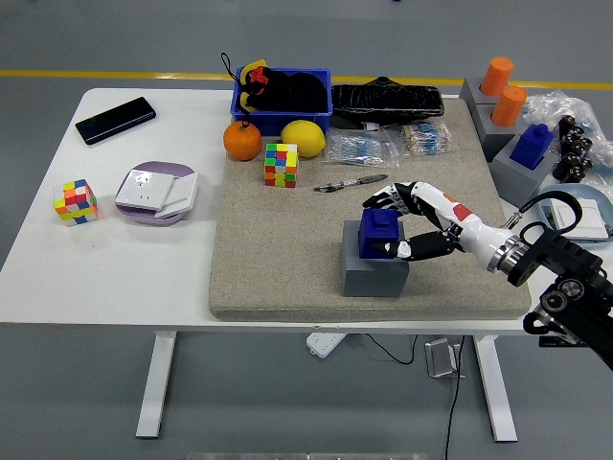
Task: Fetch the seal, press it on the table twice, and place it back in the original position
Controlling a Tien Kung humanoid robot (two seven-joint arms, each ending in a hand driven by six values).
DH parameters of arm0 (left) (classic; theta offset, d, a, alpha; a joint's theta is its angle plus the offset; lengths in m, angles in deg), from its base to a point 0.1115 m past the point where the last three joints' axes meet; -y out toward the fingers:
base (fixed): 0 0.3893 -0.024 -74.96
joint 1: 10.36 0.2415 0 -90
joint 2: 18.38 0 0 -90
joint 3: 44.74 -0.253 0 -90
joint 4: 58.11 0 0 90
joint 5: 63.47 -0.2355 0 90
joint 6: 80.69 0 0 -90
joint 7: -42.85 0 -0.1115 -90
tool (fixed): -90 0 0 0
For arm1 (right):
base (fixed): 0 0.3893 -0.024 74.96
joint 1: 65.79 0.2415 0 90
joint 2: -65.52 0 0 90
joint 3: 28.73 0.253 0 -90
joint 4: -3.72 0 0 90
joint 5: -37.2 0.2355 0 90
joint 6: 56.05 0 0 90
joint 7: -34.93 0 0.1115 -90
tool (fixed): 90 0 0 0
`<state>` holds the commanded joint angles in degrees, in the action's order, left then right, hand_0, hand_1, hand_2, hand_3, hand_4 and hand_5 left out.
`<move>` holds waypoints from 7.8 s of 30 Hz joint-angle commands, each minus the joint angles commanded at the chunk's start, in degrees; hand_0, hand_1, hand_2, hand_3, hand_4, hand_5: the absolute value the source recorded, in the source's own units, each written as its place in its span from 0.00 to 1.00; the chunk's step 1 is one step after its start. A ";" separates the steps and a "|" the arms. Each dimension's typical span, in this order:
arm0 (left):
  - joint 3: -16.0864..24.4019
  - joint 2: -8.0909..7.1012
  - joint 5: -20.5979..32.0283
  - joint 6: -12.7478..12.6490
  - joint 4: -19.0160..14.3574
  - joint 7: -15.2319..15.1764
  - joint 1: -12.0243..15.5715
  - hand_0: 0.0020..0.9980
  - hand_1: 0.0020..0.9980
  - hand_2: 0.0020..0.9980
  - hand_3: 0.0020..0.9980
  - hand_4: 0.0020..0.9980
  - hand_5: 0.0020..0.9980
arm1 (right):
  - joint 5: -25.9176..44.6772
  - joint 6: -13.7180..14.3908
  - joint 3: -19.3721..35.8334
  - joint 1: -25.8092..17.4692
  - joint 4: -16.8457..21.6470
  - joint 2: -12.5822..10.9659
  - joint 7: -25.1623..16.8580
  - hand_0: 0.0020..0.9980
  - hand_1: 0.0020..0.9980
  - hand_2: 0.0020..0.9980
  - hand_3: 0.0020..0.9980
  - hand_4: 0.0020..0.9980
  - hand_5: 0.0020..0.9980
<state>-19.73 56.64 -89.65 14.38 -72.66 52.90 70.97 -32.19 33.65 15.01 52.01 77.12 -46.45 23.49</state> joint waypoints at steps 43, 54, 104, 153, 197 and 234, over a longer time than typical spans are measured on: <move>0.41 0.27 -0.08 0.03 -0.03 -0.03 -0.16 0.75 0.70 0.69 0.75 0.69 0.31 | 2.12 0.54 9.85 -2.30 -5.12 -5.97 -0.86 0.57 0.44 0.46 0.54 0.73 0.00; 0.02 0.56 0.10 0.09 -0.02 0.00 0.22 0.75 0.70 0.69 0.75 0.69 0.31 | 3.44 1.04 8.96 -3.06 -15.84 -0.24 -3.21 0.57 0.44 0.46 0.53 0.73 0.00; -0.54 0.30 0.32 0.18 -0.05 0.01 0.24 0.75 0.70 0.69 0.75 0.69 0.31 | 4.00 -1.91 5.86 -3.03 6.21 -2.43 -2.03 0.57 0.43 0.45 0.52 0.71 0.00; -0.70 0.43 0.23 0.38 -0.02 0.02 -0.03 0.75 0.70 0.69 0.75 0.69 0.30 | 9.18 -2.72 -6.21 5.56 -5.39 -1.25 -4.95 0.57 0.43 0.45 0.51 0.70 0.00; -0.07 0.73 -0.12 0.43 -0.04 -0.01 -0.06 0.75 0.70 0.69 0.75 0.69 0.30 | 6.73 -2.74 -7.29 5.82 -5.64 -2.12 -4.92 0.61 0.49 0.50 0.57 0.75 0.00; -0.20 0.72 0.03 0.50 0.03 0.03 -0.03 0.75 0.70 0.69 0.75 0.69 0.30 | 6.94 -4.71 -5.88 6.04 -5.70 -2.16 -3.55 0.87 0.88 0.87 0.88 1.00 0.21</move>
<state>-19.93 57.37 -89.62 14.88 -72.64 52.93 70.94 -25.25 28.94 9.13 58.04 71.42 -48.61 19.94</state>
